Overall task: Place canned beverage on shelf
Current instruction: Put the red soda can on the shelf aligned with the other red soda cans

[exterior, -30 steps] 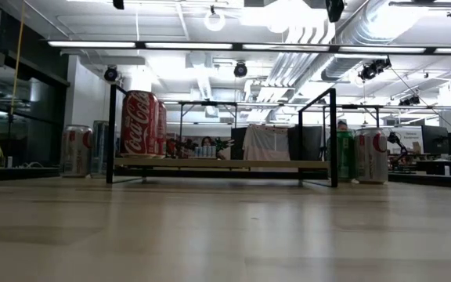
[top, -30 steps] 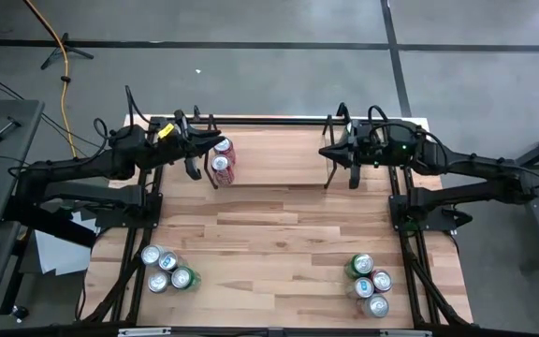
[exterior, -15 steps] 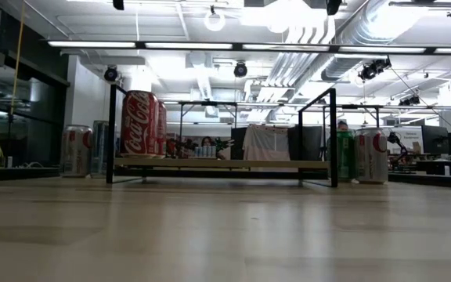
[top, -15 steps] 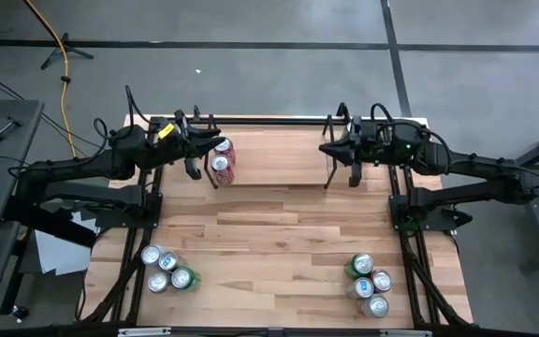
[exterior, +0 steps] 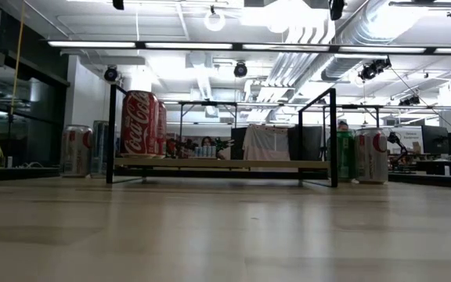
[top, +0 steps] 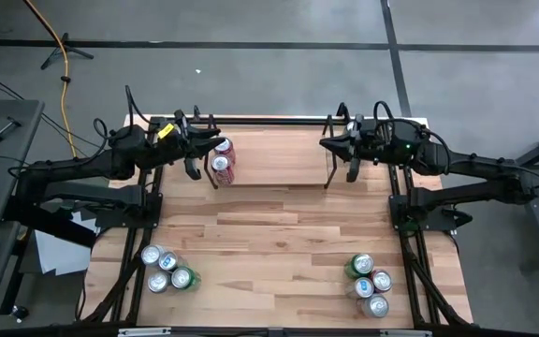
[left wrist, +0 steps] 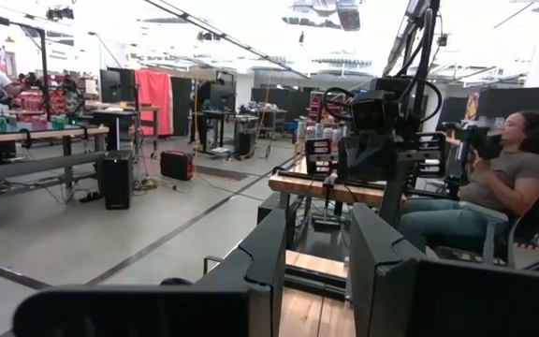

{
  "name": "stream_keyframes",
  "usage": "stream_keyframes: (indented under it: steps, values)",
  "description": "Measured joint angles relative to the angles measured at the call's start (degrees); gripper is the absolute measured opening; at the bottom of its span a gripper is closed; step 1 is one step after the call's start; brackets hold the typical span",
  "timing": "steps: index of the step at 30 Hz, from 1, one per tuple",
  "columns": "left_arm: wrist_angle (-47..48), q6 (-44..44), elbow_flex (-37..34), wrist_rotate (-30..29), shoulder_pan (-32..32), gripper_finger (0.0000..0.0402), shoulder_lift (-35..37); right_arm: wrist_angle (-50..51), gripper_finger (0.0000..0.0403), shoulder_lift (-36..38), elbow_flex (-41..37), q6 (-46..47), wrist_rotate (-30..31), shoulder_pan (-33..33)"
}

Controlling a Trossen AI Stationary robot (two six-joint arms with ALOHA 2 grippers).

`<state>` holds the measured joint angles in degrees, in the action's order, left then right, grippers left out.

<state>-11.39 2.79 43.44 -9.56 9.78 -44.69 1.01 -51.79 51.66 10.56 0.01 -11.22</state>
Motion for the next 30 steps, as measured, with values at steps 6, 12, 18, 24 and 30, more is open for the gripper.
stream_keyframes:
  steps: [6, 12, 18, 24, 30]
  values:
    - [-0.01, -0.02, 0.00, 0.00, 0.00, 0.0045, 0.00, 0.00, 0.0000, 0.00, 0.00, 1.05, 0.00, 0.00]
    - [0.98, -0.04, 0.00, -1.02, -0.02, 0.0045, 0.00, 0.00, 0.0000, 0.00, 0.00, 1.04, 0.00, 0.00]
    - [3.55, -0.02, 0.00, -1.49, -0.02, 0.0045, 0.00, 0.00, 0.0000, 0.00, 0.00, 1.02, 0.00, 0.00]
    - [3.92, -0.04, 0.00, -1.62, -0.02, 0.0045, 0.00, 0.00, 0.0000, 0.00, 0.00, 1.01, 0.00, 0.00]
    - [3.92, -1.88, 0.00, -3.69, -0.02, 0.0065, 0.00, 0.00, 0.0000, 0.00, 0.00, 0.99, 0.00, 0.00]
